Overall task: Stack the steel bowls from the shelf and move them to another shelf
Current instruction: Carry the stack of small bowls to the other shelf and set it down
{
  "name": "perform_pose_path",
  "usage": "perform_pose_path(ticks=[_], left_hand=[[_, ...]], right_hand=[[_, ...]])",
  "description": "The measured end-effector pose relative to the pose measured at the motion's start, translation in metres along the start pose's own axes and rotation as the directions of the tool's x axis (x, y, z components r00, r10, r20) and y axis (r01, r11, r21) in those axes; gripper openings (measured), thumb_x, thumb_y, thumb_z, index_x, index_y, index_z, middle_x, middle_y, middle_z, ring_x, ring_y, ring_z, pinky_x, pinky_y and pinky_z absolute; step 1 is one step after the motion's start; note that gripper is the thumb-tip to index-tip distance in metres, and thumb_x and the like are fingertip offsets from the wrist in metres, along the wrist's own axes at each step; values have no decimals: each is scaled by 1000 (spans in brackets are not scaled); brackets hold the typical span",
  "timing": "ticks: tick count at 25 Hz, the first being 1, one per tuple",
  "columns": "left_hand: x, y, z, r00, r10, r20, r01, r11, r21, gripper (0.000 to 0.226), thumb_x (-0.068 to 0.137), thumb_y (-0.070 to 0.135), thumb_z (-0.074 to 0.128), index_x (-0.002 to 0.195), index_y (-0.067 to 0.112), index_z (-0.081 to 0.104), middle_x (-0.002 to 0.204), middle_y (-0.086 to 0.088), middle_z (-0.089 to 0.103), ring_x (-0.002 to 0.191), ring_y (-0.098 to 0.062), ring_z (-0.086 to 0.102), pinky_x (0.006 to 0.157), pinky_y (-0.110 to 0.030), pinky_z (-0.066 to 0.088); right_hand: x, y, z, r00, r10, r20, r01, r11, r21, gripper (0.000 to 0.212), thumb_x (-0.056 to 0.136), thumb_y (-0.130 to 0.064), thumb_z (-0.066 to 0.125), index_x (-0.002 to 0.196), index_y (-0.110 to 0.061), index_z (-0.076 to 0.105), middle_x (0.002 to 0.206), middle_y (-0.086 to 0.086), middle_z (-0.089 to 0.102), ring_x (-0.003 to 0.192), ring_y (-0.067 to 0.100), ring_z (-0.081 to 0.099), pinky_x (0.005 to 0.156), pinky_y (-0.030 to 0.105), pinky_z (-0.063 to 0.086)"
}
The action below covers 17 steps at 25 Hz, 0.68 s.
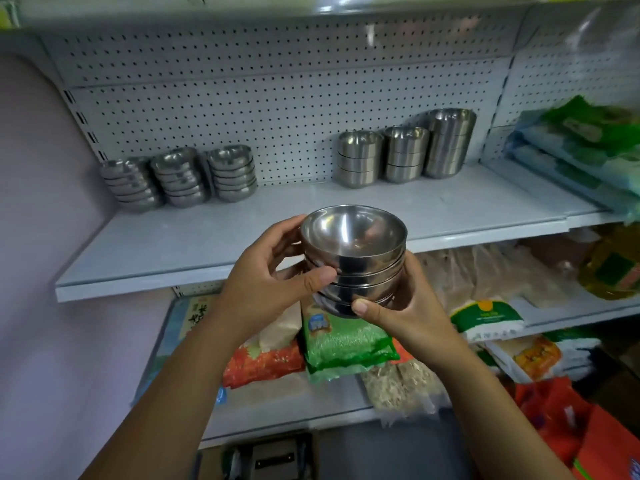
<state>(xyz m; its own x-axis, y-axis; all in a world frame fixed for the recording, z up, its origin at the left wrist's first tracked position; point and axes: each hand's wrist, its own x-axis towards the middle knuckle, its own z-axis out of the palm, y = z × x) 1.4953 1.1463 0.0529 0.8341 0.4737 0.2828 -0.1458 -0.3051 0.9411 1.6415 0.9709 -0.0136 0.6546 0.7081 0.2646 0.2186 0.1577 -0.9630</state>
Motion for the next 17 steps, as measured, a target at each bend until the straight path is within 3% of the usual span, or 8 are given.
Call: perform_pose_path(ticks=[4, 8, 12, 14, 17], left_hand=[[62, -26, -14, 995, -23, -96, 27, 999, 42, 78, 67, 36, 84, 139, 23, 56, 129, 11, 68, 119, 0, 63, 88, -14, 53], [126, -49, -32, 984, -56, -170, 65, 997, 50, 74, 70, 32, 83, 138, 26, 57, 130, 13, 67, 119, 1, 63, 87, -11, 52], [189, -72, -52, 967, -111, -230, 131, 989, 72, 72, 69, 37, 84, 136, 33, 58, 130, 16, 66, 118, 2, 63, 91, -18, 55], [218, -86, -62, 962, -130, -240, 167, 975, 143, 71, 69, 44, 84, 135, 36, 58, 127, 17, 68, 120, 0, 62, 101, -27, 52], [253, -105, -72, 967, -150, -207, 199, 950, 240, 62, 71, 45, 84, 128, 40, 61, 121, 17, 71, 116, 0, 65, 104, -33, 51]], right_hand=[[80, 29, 4, 998, 10, 66, -9, 1000, -19, 101, 64, -49, 98, 148, -36, 44, 133, -1, 68, 125, 18, 66, 107, 48, 54], [166, 49, 3, 988, 5, 156, 0, 1000, -31, 99, 65, -41, 98, 147, -36, 44, 131, -4, 68, 120, 9, 66, 99, 32, 57], [254, 70, 5, 973, 0, 232, 5, 1000, -20, 97, 65, -31, 95, 147, -29, 44, 130, -2, 66, 113, 5, 66, 88, 19, 54], [288, 88, 7, 969, -4, 245, 8, 1000, -16, 95, 67, -26, 95, 147, -28, 44, 131, -2, 64, 114, 9, 65, 86, 16, 53], [329, 116, 8, 964, 9, 264, -3, 1000, -24, 95, 70, -24, 97, 149, -25, 43, 135, -2, 61, 120, 14, 62, 85, 15, 54]])
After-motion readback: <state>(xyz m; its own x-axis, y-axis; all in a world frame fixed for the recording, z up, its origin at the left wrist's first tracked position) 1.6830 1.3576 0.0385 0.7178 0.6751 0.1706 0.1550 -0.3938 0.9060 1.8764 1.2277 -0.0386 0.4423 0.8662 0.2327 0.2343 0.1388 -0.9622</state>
